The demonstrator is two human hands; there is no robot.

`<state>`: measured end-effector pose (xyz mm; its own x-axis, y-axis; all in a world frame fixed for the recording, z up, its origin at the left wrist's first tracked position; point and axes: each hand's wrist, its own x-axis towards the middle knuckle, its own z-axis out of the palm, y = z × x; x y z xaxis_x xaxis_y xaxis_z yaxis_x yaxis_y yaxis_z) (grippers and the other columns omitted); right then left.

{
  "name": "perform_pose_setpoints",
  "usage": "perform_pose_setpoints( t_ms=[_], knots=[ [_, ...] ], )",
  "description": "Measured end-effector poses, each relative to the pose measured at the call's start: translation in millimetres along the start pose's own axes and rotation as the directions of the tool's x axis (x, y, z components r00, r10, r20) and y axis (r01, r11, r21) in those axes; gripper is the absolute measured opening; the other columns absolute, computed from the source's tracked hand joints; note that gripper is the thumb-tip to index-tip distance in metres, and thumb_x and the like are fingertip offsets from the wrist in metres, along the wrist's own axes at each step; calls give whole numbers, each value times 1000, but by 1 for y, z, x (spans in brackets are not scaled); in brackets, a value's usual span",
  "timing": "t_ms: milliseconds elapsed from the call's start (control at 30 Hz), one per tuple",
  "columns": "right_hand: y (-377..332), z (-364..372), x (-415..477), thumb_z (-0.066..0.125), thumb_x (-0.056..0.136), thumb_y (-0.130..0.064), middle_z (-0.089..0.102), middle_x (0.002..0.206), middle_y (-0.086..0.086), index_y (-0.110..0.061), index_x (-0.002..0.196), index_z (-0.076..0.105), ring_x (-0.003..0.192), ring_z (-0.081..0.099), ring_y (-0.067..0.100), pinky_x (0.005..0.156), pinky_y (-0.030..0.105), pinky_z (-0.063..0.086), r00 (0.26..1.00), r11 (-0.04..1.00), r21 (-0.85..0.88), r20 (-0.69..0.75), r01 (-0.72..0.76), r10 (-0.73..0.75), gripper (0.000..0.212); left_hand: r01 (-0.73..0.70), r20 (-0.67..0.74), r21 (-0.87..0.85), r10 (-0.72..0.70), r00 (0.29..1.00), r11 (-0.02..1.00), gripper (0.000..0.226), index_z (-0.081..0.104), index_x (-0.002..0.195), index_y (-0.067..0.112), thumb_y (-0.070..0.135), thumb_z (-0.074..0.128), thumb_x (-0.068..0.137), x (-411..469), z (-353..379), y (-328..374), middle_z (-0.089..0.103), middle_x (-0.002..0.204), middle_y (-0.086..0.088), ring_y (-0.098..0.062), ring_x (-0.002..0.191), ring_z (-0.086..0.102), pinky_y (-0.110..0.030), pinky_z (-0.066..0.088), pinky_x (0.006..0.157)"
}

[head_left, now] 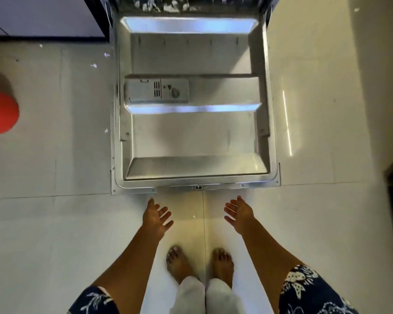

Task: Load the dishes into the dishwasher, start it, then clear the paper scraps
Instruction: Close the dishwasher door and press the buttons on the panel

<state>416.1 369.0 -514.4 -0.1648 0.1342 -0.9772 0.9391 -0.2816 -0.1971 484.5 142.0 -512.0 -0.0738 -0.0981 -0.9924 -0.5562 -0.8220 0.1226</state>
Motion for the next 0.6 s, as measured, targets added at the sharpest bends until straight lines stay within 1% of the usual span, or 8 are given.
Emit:
perform_pose_setpoints(
  t_ms=[67,167,233,300,333,400,467,600],
  knots=[
    [13,6,31,26,99,-48,43,142,16,-6,139,37,130,42,32,106,46,32,1000,989,150,10,7,-9,59,7,-5,-135,-8,1000,991,69,25,148,13,60,24,97,34,1,-8,33,151,-15,-37,137,34,-54,26,109],
    [22,19,70,17,95,-60,36,148,13,-10,145,28,136,34,31,112,49,25,996,918,394,66,33,-65,72,-36,61,-336,60,996,941,78,23,149,18,70,20,92,76,10,-13,28,154,-16,-38,140,28,-58,20,110],
    [21,29,88,16,91,-68,37,147,13,-14,145,30,135,36,32,111,51,25,989,858,510,88,61,-122,78,-68,103,-442,125,987,894,82,22,150,19,74,20,89,95,17,-12,27,154,-16,-38,140,27,-59,18,111],
    [13,38,93,24,86,-73,45,140,14,-18,142,37,125,45,35,107,54,33,981,796,602,109,62,-158,79,-83,126,-524,173,977,848,82,26,149,18,73,28,88,97,24,-5,31,150,-16,-39,137,31,-59,22,112],
    [9,40,91,29,85,-74,48,137,15,-18,140,40,120,49,37,104,55,37,981,777,628,112,53,-157,78,-84,130,-547,183,974,833,79,32,145,17,72,33,88,92,27,-2,36,146,-17,-39,134,36,-59,25,111],
    [5,38,71,35,84,-73,50,135,17,-18,139,41,115,52,38,101,55,41,980,773,633,126,39,-153,77,-88,120,-562,187,975,822,71,43,136,15,68,41,88,72,28,2,45,138,-16,-38,125,45,-57,32,108],
    [1,35,36,38,85,-70,53,132,16,-17,137,42,113,54,36,100,53,41,974,783,620,136,58,-180,75,-106,87,-550,183,979,828,66,46,130,14,64,46,88,38,29,5,49,133,-16,-36,120,49,-53,35,107],
    [-19,33,-67,46,86,-64,59,124,13,-16,132,48,109,58,31,95,47,45,967,797,586,83,148,-240,67,-174,43,-514,228,973,840,60,49,129,15,58,53,88,-63,37,17,55,125,-13,-30,105,57,-45,42,98]
  ],
)
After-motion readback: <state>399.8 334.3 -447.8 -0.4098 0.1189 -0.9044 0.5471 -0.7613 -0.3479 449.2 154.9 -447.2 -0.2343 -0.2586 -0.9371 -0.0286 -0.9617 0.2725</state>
